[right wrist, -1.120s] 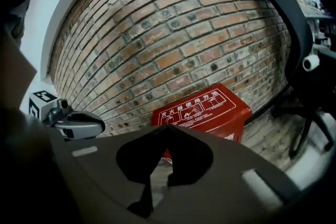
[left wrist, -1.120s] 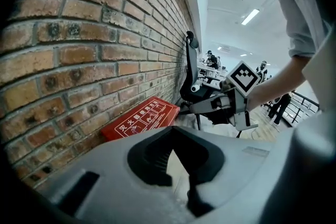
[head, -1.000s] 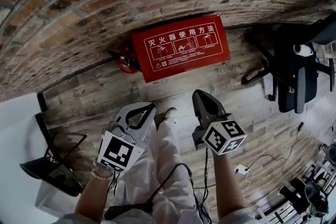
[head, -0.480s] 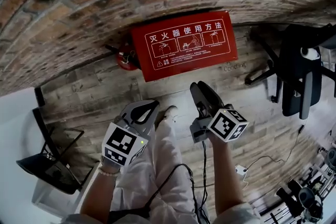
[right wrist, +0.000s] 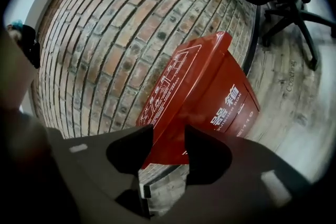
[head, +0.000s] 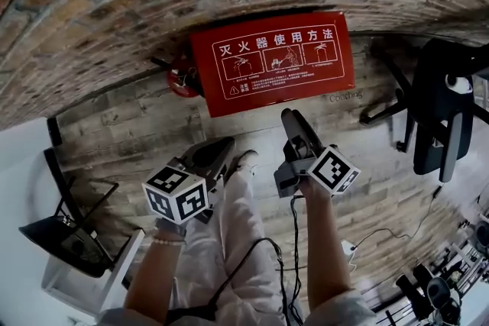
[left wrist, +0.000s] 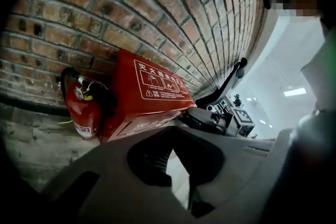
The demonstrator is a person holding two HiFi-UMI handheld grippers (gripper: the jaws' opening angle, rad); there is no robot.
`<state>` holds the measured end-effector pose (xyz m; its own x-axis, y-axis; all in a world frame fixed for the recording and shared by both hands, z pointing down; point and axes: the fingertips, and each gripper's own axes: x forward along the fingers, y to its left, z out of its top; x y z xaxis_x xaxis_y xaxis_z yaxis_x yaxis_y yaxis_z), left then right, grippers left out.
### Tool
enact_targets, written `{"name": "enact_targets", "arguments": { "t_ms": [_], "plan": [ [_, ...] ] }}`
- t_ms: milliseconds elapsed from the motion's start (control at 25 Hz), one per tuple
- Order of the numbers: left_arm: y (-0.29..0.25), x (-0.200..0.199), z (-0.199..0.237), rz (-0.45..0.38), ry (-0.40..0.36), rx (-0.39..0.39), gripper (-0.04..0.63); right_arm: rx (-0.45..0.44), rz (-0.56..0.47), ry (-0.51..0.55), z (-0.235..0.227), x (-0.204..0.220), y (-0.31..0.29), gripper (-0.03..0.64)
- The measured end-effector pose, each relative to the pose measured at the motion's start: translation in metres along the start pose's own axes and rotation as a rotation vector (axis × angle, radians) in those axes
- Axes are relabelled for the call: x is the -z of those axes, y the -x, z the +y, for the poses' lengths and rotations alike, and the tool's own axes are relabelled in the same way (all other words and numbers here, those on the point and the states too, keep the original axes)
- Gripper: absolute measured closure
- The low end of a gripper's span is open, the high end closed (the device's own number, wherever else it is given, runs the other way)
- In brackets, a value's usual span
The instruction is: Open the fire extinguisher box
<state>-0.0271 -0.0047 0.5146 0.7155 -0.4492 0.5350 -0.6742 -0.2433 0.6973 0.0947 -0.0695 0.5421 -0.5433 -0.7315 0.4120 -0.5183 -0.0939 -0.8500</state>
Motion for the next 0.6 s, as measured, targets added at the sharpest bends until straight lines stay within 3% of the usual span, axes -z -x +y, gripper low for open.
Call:
{"name": "enact_targets", "arguments": {
  "t_ms": [600],
  "plan": [
    [-0.011,0.01,0.02,0.014,0.009,-0.04,0.589,-0.086,-0.09,-0.208,-0.027,-0.008,-0.025,0.422]
  ]
}}
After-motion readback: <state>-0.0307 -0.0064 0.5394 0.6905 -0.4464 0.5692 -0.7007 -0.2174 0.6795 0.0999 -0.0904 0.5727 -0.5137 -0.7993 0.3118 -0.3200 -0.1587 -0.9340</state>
